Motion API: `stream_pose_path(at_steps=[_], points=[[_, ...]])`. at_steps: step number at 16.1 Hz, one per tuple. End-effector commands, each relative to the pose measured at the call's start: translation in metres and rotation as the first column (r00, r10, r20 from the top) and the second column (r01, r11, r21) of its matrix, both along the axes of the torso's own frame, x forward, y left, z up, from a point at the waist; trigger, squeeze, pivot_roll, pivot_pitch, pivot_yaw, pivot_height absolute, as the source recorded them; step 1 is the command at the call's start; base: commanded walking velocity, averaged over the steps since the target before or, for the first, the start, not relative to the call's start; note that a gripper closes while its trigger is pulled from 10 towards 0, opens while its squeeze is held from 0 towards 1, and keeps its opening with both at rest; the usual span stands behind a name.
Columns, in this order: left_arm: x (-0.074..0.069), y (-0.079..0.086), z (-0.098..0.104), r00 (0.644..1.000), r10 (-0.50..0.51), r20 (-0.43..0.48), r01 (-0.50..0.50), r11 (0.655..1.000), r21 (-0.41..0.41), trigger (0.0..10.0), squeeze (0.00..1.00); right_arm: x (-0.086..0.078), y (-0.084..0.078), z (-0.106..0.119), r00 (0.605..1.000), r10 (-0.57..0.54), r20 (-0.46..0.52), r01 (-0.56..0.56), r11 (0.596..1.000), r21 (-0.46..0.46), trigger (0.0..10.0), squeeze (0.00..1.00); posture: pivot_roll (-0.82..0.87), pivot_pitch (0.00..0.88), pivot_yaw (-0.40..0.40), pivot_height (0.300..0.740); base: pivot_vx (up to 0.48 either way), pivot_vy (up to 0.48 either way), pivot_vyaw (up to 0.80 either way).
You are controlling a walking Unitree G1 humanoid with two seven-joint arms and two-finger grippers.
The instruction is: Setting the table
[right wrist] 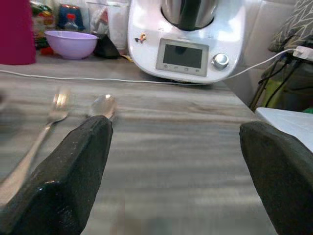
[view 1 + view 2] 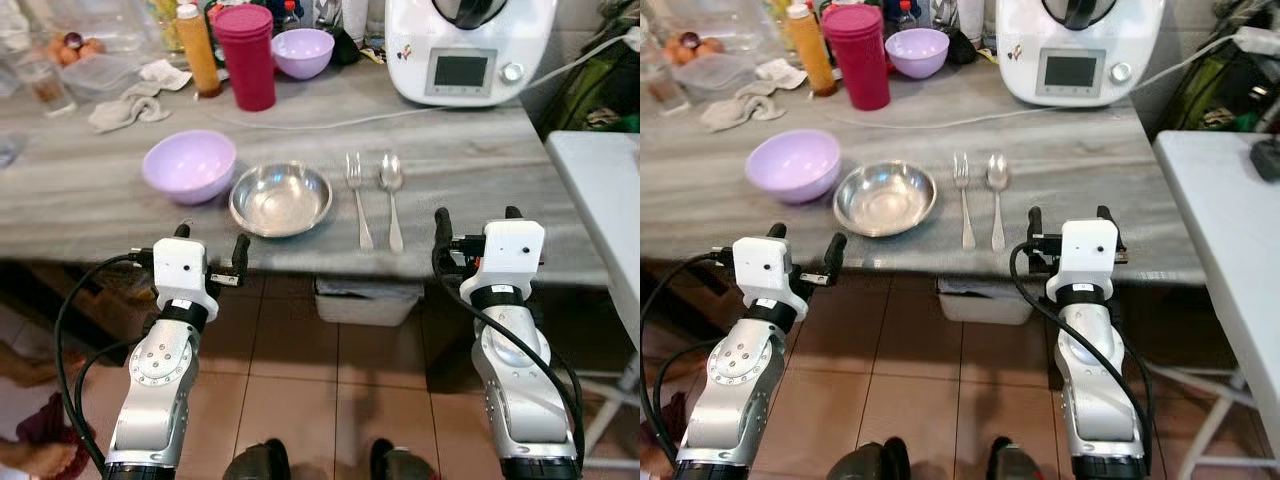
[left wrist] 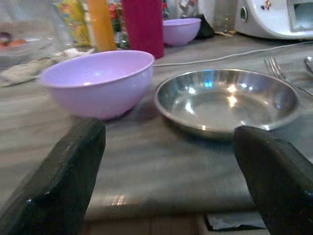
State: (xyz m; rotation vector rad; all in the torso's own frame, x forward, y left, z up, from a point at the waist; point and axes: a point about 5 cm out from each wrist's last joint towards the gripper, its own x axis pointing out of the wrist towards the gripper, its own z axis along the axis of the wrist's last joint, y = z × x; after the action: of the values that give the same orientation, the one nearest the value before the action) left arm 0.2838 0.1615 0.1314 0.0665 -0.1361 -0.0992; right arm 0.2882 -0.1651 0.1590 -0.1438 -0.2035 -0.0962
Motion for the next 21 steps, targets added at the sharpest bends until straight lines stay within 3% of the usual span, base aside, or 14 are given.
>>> stream_pose_path(at_steps=[1, 15, 18, 21], points=[[-0.0012, 0.0013, -0.0040, 1.000, 0.017, -0.019, -0.017, 1.000, 0.004, 10.0, 0.00, 0.0010, 0.0015, 0.0031, 1.000, 0.009, 0.008, -0.009, 1.000, -0.007, 10.0, 0.00, -0.16, 0.129, 0.063, 0.740, -0.352, 0.000, 0.00], [-0.0004, -0.0025, -0.0059, 1.000, -0.009, -0.027, 0.009, 1.000, 0.009, 10.0, 0.00, 0.0033, -0.0023, 0.0012, 1.000, -0.020, -0.001, 0.020, 1.000, -0.004, 10.0, 0.00, -0.16, 0.132, 0.065, 0.740, -0.353, 0.000, 0.00], [-0.0017, -0.0037, -0.0043, 0.998, -0.057, -0.010, 0.056, 0.997, -0.046, 10.0, 0.00, 0.0041, -0.0040, -0.0008, 0.999, -0.040, -0.011, 0.040, 0.999, -0.028, 10.0, 0.00, -0.16, 0.132, 0.066, 0.740, 0.000, 0.000, 0.00], [-0.0028, -0.0034, -0.0072, 0.999, -0.046, -0.016, 0.045, 0.998, -0.041, 10.0, 0.00, 0.0027, -0.0051, -0.0006, 0.999, -0.042, -0.001, 0.042, 0.998, -0.042, 10.0, 0.00, -0.16, 0.124, 0.065, 0.740, 0.000, 0.000, 0.00]])
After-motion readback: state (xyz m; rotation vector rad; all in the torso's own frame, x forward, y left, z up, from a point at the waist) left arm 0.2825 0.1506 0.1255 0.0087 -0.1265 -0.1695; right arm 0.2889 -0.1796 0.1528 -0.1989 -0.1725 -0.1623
